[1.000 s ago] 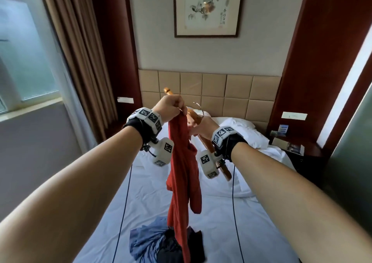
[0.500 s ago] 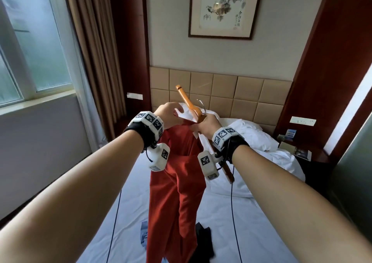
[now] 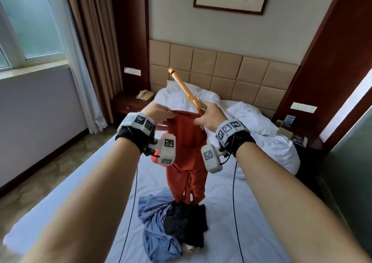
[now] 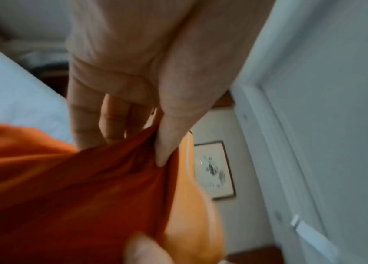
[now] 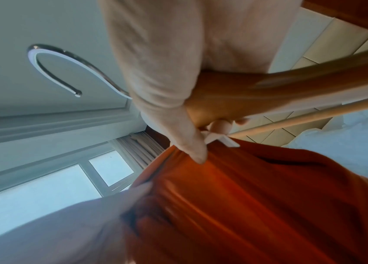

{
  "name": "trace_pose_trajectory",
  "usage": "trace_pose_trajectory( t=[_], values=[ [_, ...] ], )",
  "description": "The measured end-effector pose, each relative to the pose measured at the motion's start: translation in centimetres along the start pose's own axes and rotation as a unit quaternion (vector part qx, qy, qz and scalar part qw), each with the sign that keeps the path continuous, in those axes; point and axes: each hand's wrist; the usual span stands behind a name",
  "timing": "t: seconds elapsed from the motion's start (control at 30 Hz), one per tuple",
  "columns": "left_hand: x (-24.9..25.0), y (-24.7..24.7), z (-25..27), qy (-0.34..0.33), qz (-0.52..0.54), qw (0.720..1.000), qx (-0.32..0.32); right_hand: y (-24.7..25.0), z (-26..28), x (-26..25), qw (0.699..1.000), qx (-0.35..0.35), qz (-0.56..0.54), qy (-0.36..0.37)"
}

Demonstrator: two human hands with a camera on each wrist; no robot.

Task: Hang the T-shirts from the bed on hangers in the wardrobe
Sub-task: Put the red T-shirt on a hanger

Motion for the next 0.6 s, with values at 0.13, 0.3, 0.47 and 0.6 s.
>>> trace_pose_trajectory(
  t=[0.13, 0.3, 0.47, 0.6],
  values=[
    [-1.7, -0.7, 0.8, 0.072, 0.116, 0.991, 0.006, -1.2, -0.4, 1.5, 0.999, -0.024, -0.020, -0.025],
    [-4.1, -3.0, 1.3, 0.047, 0.155, 0.983, 0.089, -2.9, 0.1, 3.5, 0.987, -0.066, -0.127, -0.071],
    [-5.5, -4.9, 2.1, 0.044, 0.223, 0.963, 0.147, -4.2, 1.0, 5.5, 0.958, -0.046, -0.260, -0.109],
    [-6.5, -5.3, 2.9, 0.052, 0.234, 0.954, 0.180, -4.5, 1.0, 7.8, 0.920, -0.016, -0.361, -0.153]
  ],
)
Point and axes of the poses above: each hand's wrist, its own z-axis away from the middle knuckle, its own y-axis out of the back of the hand, x = y × z, and after that the axes turned 14 degrees about -y, right-handed
